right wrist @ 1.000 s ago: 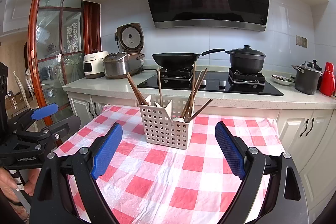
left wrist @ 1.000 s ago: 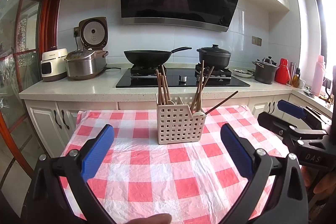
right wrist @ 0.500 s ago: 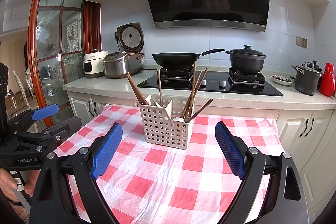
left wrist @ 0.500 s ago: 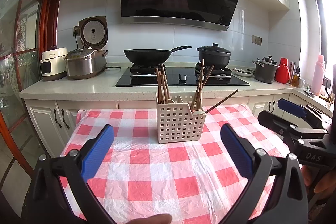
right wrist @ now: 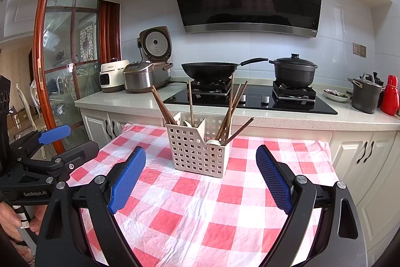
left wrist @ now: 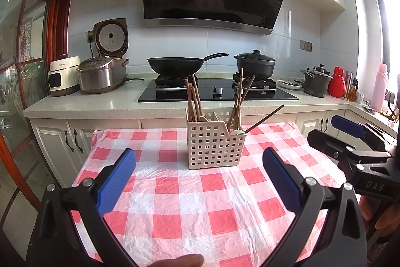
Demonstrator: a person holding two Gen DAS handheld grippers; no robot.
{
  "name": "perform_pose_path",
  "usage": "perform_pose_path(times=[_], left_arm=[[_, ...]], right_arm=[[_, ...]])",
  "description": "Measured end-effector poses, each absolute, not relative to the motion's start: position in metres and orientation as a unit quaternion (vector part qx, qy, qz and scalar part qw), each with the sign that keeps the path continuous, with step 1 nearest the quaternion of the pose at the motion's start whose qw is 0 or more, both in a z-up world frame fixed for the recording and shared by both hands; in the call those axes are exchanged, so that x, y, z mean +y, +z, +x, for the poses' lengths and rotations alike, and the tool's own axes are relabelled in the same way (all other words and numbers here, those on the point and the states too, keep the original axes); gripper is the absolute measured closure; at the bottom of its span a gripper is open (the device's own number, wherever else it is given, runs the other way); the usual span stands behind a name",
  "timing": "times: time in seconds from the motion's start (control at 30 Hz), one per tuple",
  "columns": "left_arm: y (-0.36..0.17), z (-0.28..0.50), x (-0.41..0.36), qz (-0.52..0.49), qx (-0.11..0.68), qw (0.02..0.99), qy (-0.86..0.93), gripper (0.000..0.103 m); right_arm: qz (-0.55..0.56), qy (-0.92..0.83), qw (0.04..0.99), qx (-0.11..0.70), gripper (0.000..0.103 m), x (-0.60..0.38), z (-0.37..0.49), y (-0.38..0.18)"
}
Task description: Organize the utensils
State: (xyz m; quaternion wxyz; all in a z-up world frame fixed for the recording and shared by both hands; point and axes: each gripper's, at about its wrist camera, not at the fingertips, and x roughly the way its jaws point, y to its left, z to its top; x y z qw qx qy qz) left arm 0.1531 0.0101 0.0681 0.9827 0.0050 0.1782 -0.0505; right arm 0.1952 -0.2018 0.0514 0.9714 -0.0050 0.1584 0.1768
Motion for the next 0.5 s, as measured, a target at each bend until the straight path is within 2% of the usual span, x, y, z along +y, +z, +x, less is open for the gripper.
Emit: perform_pose_path(times=[0.5], left_arm=[[0.0682,0.1515,0.0114,0.001,0.176,0.983,-0.044,0.005]], right_arm=[[-0.007,0.178,0.971,0.158,0.018,-0.2002,0.1951,0.0513]])
